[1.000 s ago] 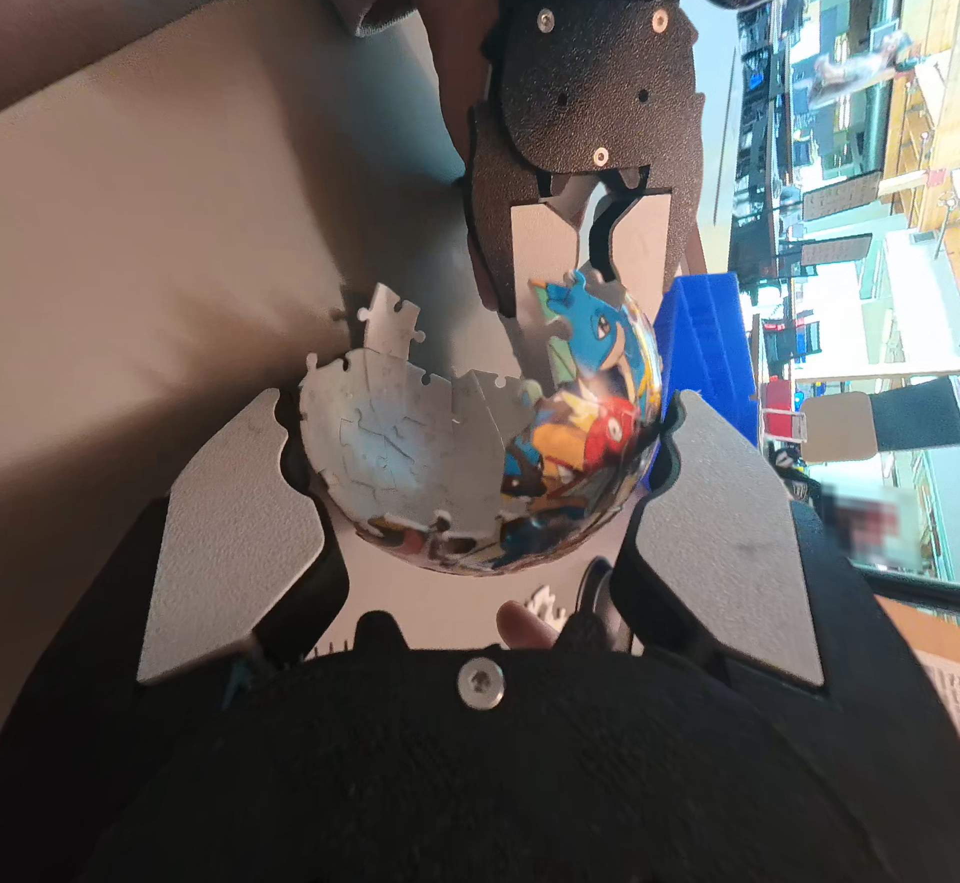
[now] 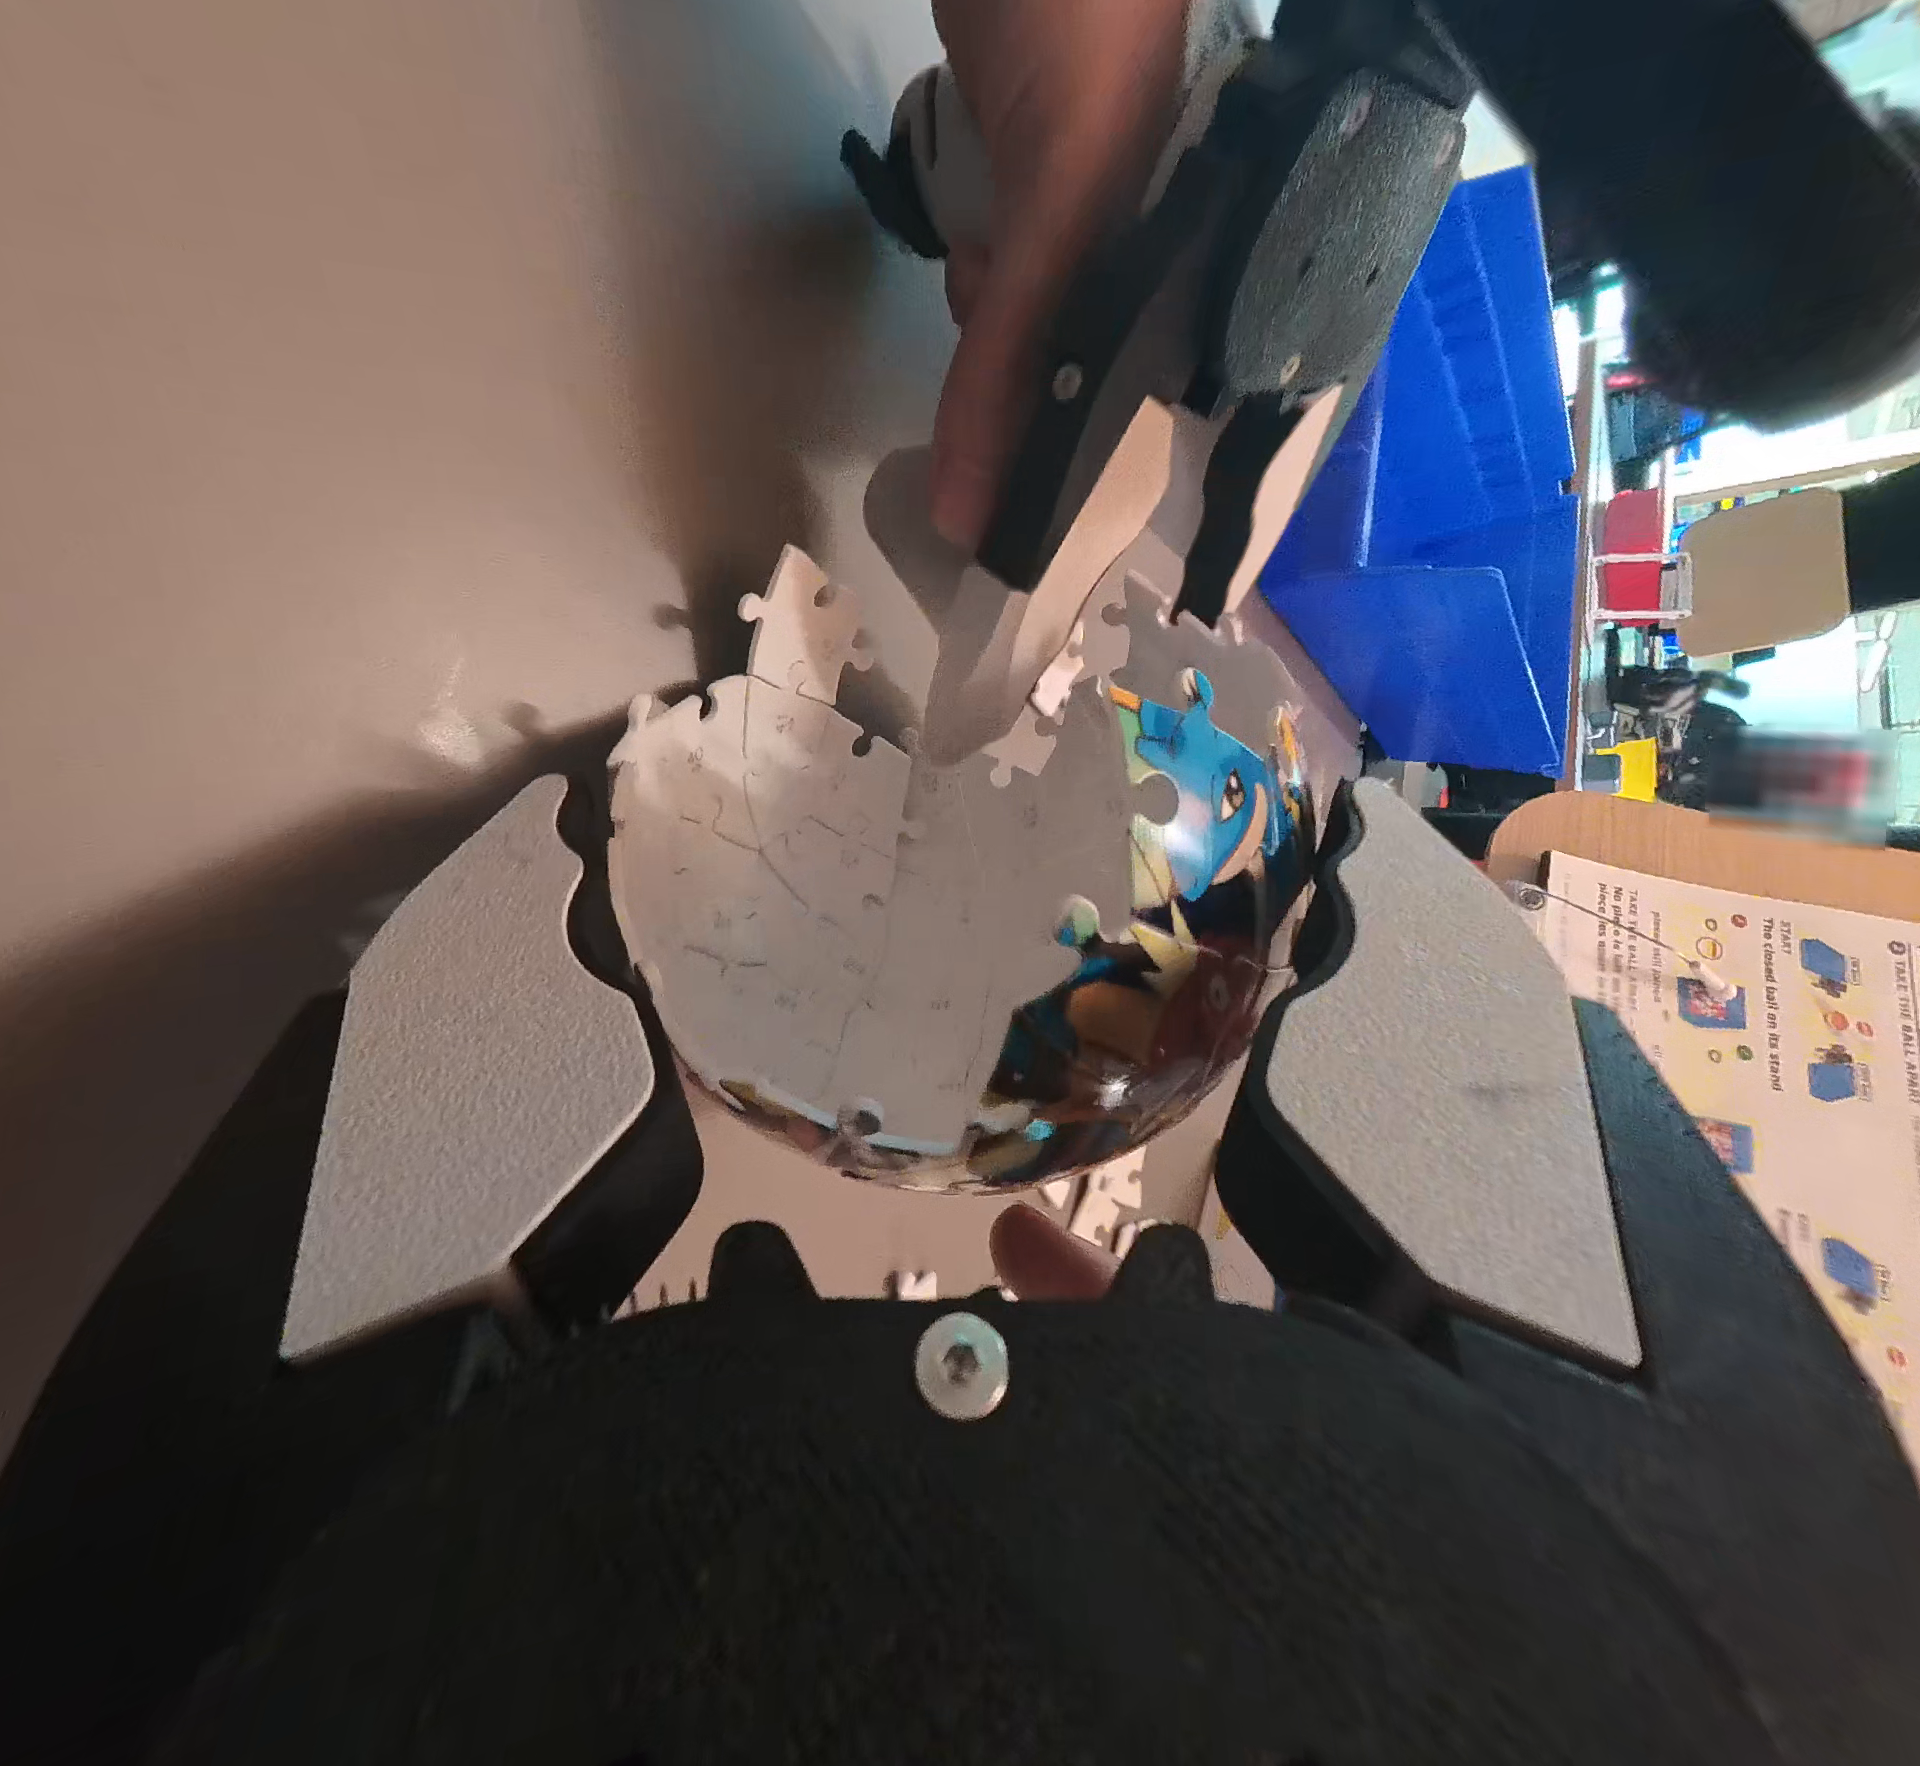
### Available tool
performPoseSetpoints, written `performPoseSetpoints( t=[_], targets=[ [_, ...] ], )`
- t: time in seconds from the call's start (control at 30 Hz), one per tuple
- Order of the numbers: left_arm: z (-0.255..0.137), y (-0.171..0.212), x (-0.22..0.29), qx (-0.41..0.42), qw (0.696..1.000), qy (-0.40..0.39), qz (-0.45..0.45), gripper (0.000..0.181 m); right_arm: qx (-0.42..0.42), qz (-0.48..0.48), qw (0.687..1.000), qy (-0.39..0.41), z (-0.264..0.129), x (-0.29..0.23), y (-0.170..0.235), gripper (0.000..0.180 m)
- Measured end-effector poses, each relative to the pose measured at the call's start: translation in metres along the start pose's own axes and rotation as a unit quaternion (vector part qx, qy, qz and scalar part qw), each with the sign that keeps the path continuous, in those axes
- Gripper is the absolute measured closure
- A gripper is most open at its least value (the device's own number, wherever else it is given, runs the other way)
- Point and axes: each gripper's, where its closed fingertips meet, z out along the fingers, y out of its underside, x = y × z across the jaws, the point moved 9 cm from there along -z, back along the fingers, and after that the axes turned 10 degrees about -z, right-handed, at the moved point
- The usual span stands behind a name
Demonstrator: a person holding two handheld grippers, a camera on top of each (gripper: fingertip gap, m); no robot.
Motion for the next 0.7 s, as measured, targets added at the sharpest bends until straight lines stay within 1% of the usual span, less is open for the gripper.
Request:
performPoseSetpoints(
  t=[0.07, 0.13, 0.3, 0.43, 0.5, 0.57, 0.7],
  targets=[
    [0.007, -0.003, 0.004, -0.013, 1.000, 0.018, 0.002, 0.080, 0.000, 0.005, 1.000, -0.001, 0.001, 0.001, 0.002, 0.053],
    [0.013, -0.007, 0.003, -0.012, 1.000, 0.008, 0.005, 0.080, 0.000, 0.014, 1.000, -0.005, 0.001, 0.003, 0.004, 0.053],
    [0.020, -0.008, 0.003, -0.043, 0.999, 0.004, 0.016, 0.080, 0.013, 0.043, 0.999, -0.014, 0.001, 0.007, 0.011, 0.053],
    [0.022, -0.009, 0.000, -0.063, 0.998, -0.007, 0.015, 0.075, 0.032, 0.076, 0.996, -0.013, -0.003, 0.013, 0.022, 0.055],
    [0.024, -0.009, 0.000, -0.068, 0.998, -0.004, 0.011, 0.074, 0.055, 0.102, 0.993, -0.014, -0.006, 0.016, 0.028, 0.054],
    [0.025, -0.009, 0.000, -0.068, 0.998, 0.002, 0.011, 0.076, 0.087, 0.131, 0.987, -0.030, -0.010, 0.016, 0.035, 0.049],
    [0.027, -0.010, -0.002, -0.078, 0.997, 0.013, 0.003, 0.079, 0.149, 0.177, 0.971, -0.066, -0.021, 0.015, 0.054, 0.046]
  ],
)
